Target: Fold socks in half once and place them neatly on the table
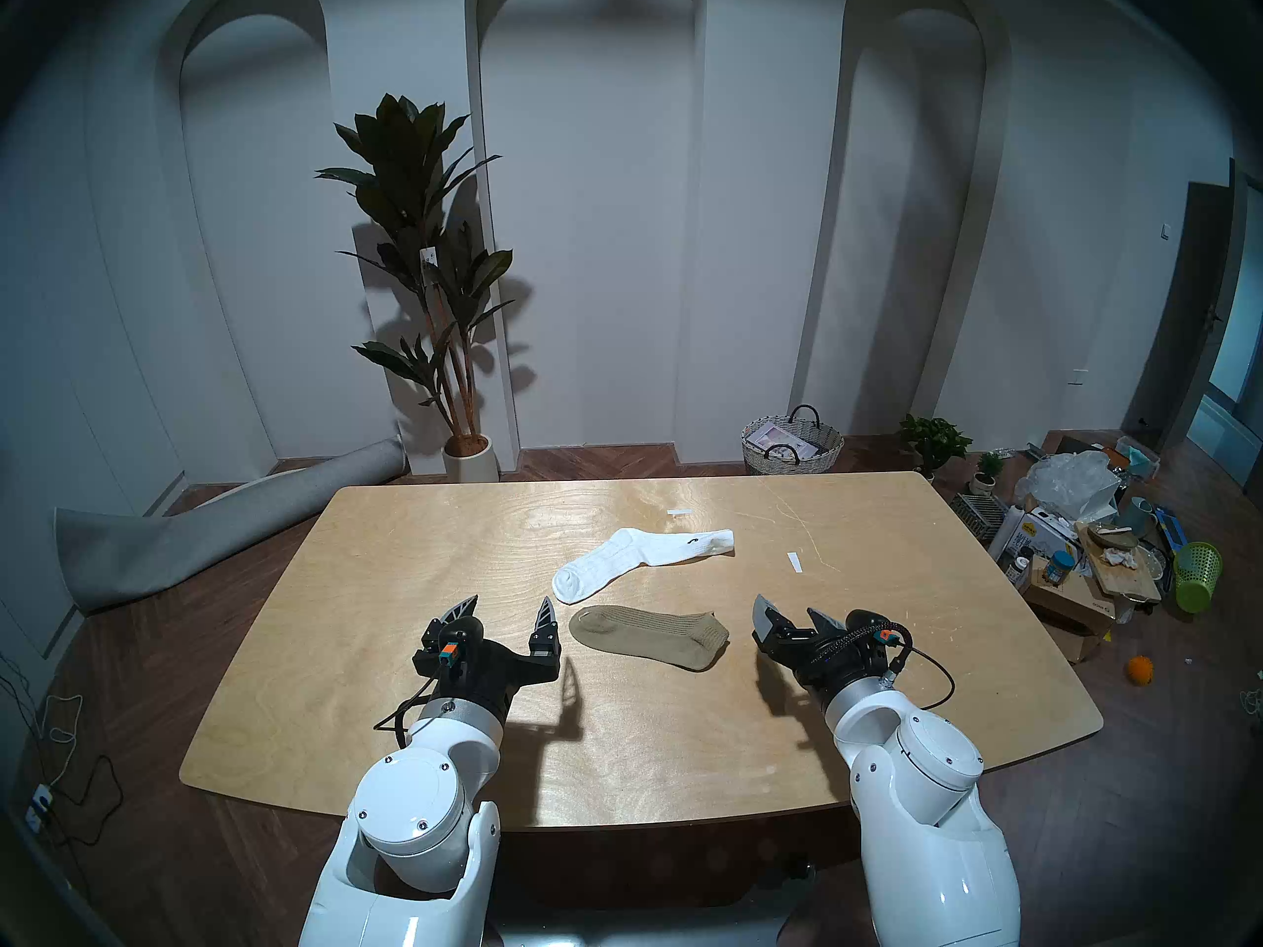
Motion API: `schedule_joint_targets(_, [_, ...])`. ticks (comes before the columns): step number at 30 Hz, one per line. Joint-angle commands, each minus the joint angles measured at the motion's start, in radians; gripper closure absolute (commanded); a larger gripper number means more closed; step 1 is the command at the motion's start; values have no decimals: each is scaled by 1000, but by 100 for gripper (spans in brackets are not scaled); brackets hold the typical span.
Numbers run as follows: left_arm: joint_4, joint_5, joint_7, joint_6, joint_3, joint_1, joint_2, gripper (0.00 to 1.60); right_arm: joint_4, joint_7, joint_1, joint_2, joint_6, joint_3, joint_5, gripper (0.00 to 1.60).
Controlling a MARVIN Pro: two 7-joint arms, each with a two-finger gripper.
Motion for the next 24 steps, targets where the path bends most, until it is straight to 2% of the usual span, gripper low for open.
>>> schedule_joint_targets(1, [-39, -2, 25, -9, 25, 2, 12, 0, -114, 0, -75, -15, 113, 6, 53, 0])
schedule_joint_targets(5, [-40, 3, 55, -6, 59, 0, 32, 0, -138, -32, -94, -32, 141, -22, 57, 0])
schedule_joint_targets(10, [-41, -1, 98, -6, 91, 0, 52, 0, -142, -77, -96, -29, 151, -43, 125, 0])
schedule_joint_targets(16, [-43, -9, 191, 3, 152, -5, 93, 0, -117, -167, -57, -29, 204, -49, 286, 0])
schedule_joint_targets(17, [-45, -24, 232, 5, 175, -10, 109, 0, -113, -179, -47, -30, 225, -46, 335, 0])
schedule_joint_targets(19, [-45, -25, 245, 5, 183, -12, 115, 0, -112, -186, -43, -32, 232, -45, 352, 0])
schedule_joint_targets(21, [-43, -38, 292, 2, 198, -18, 125, 0, -105, -187, -36, -30, 233, -48, 386, 0])
schedule_joint_targets(24, [-45, -66, 343, 0, 197, -25, 122, 0, -97, -258, -26, -12, 225, -92, 440, 0])
